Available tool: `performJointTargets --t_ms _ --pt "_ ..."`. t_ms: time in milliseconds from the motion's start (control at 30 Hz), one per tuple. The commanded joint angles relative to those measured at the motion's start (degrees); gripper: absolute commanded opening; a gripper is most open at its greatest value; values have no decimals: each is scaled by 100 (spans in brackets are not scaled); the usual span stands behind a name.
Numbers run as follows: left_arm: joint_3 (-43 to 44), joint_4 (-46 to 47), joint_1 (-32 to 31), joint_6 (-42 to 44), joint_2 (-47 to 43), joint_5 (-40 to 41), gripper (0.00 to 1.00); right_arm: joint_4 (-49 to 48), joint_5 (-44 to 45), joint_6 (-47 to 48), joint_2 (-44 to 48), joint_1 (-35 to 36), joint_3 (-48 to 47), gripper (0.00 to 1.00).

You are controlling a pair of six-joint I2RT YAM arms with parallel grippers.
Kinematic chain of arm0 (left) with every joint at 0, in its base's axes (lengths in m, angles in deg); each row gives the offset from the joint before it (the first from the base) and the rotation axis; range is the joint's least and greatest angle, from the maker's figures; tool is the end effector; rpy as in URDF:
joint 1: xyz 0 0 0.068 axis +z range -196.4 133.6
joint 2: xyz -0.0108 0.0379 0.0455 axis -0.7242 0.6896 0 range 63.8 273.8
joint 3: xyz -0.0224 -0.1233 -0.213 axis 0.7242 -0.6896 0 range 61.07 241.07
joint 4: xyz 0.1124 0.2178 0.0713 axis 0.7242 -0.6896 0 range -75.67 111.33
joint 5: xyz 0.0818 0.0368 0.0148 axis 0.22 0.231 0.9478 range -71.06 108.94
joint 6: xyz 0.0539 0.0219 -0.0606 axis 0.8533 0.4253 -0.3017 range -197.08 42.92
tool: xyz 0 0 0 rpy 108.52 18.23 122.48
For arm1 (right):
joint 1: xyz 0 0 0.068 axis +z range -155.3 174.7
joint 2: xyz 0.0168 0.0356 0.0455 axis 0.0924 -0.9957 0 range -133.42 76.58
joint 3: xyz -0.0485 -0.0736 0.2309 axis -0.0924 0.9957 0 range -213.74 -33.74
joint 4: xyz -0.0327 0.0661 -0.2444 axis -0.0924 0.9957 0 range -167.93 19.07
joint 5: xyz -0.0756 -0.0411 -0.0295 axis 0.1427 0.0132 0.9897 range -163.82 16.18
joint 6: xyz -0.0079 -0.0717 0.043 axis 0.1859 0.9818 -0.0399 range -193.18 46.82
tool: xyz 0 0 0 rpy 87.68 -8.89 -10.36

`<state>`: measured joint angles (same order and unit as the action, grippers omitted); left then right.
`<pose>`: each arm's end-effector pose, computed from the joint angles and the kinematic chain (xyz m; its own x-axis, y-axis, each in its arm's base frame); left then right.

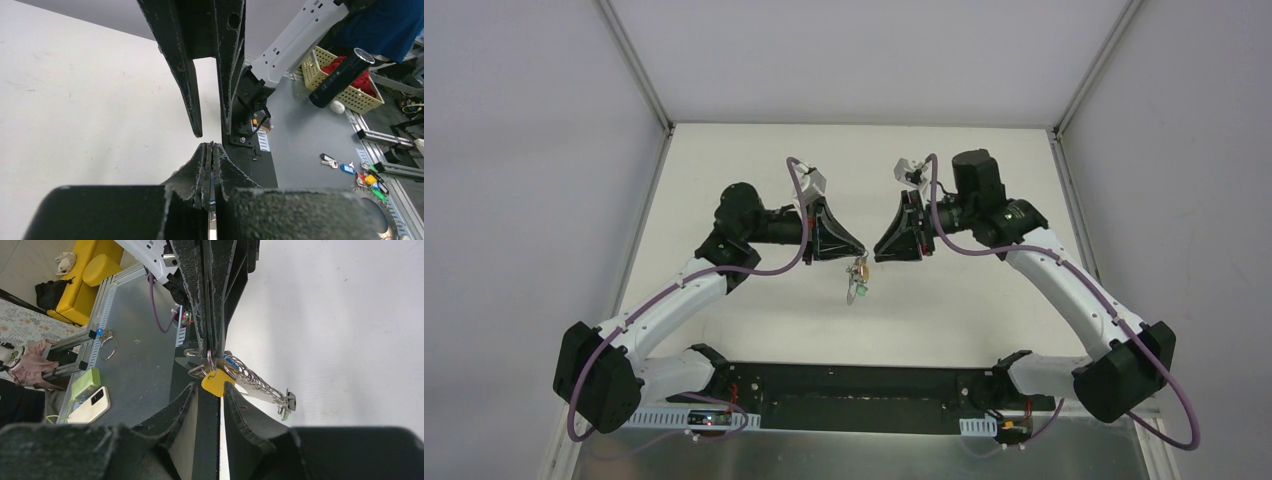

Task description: Put the keys on the keyring

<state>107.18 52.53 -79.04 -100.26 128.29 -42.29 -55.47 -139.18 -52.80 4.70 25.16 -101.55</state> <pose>0.1922 -0.1996 0.3338 -0.2137 -0.0880 -0.9729 0.9738 -0.0983 -0.2050 0.2091 0.2006 0.3354 -0.0429 -0.1938 -0.9801 -0.9893 -0.1286 0.0688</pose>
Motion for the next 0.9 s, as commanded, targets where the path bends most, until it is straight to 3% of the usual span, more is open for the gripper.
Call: performJointTargets --t_ms 0,467,867 --pt "74 495 -32 -323 39 174 0 -214 -24 -28 -34 93 -176 29" --pt "4 677 -32 -556 81 284 0 -191 303 -52 -327 310 -376 25" --pt "4 575 -32 -451 90 296 0 -255 274 -160 -362 322 -411 4"
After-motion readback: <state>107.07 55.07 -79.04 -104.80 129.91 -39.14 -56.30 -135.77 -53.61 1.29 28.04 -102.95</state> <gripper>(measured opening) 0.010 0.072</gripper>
